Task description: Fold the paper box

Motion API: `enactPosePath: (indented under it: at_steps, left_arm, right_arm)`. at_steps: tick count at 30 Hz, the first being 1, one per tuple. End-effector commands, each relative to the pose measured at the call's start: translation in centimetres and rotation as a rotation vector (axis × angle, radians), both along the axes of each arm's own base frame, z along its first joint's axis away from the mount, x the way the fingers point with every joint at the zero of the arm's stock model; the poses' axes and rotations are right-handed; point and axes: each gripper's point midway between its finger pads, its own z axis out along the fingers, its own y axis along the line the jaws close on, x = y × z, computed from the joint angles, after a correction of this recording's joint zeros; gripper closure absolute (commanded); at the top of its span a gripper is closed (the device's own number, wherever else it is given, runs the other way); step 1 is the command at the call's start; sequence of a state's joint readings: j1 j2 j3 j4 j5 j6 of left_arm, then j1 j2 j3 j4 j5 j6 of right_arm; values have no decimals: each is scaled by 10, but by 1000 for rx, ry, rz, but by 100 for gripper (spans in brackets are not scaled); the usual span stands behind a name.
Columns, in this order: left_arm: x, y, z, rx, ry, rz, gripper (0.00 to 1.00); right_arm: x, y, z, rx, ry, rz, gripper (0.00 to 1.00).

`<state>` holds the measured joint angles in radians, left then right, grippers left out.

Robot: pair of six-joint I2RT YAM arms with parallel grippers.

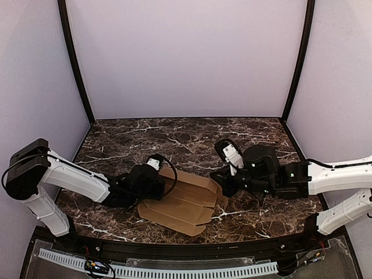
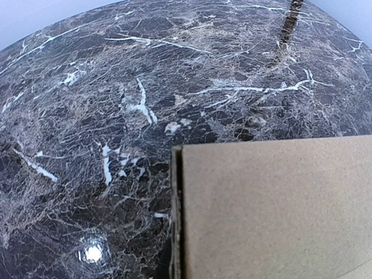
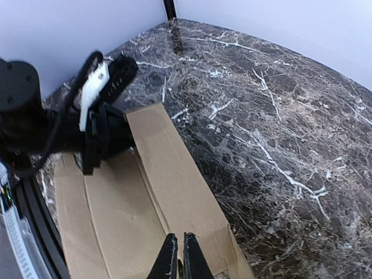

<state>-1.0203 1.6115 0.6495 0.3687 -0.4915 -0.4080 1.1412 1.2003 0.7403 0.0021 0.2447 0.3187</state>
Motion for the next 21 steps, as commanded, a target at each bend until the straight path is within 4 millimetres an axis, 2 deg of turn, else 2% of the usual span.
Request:
enactPosePath:
  at_steps: [1,11,21]
  left_arm:
    - [-8,8,2,-46,84,77,99]
    - [-12,21,-1,-85,125,158,99]
    - [-19,18,-3,-112,141,152,99]
  right_arm:
    - [-4,-10,-19,-35,92,-21,100]
    - [3,-6,-35,-121,156,-64,100]
    - [21,4,-38,-170,160,-121,100]
